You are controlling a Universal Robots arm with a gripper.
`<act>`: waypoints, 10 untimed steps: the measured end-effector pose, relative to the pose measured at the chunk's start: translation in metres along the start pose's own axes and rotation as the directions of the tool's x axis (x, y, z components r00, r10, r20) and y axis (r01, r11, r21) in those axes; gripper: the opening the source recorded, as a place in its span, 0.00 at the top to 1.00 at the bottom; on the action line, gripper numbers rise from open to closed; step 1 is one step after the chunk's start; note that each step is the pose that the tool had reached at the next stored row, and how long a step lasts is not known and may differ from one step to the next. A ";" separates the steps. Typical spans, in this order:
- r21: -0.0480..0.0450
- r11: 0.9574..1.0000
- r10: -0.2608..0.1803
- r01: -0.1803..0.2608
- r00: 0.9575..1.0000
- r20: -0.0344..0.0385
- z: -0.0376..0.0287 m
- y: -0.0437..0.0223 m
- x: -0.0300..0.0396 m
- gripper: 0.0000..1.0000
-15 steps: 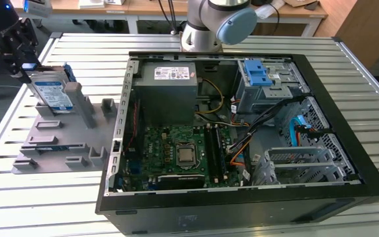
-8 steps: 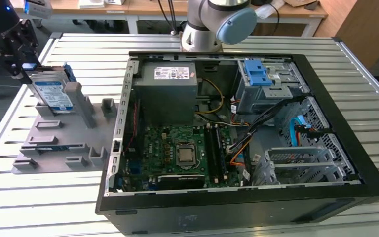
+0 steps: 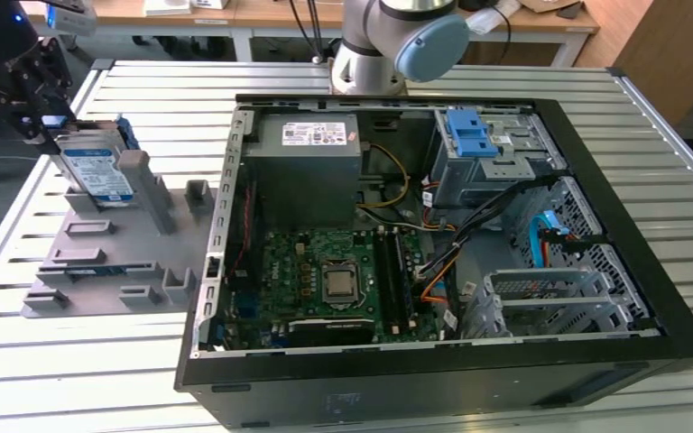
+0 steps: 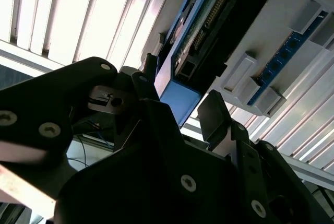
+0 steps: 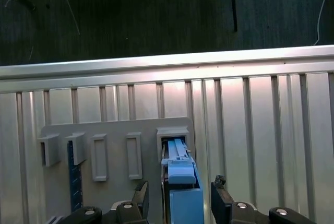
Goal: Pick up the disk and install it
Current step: 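Pick up the disk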
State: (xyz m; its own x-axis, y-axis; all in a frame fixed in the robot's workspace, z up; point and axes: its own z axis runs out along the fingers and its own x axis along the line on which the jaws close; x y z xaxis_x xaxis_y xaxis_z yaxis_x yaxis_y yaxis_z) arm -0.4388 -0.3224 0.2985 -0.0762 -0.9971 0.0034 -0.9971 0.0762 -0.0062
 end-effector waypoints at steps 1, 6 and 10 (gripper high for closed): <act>0.000 1.000 0.000 0.000 1.000 0.000 0.0010 0.0003 0.0000 0.41; 0.000 1.000 -0.029 0.029 1.000 0.000 0.0034 0.0029 0.0001 0.41; 0.000 1.000 -0.030 0.030 1.000 0.000 0.0054 0.0046 -0.0005 0.41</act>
State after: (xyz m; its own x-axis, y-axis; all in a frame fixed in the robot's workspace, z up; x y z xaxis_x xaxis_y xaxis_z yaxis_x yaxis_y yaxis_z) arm -0.4433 -0.3216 0.2930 -0.0461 -0.9989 0.0035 -0.9989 0.0461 -0.0060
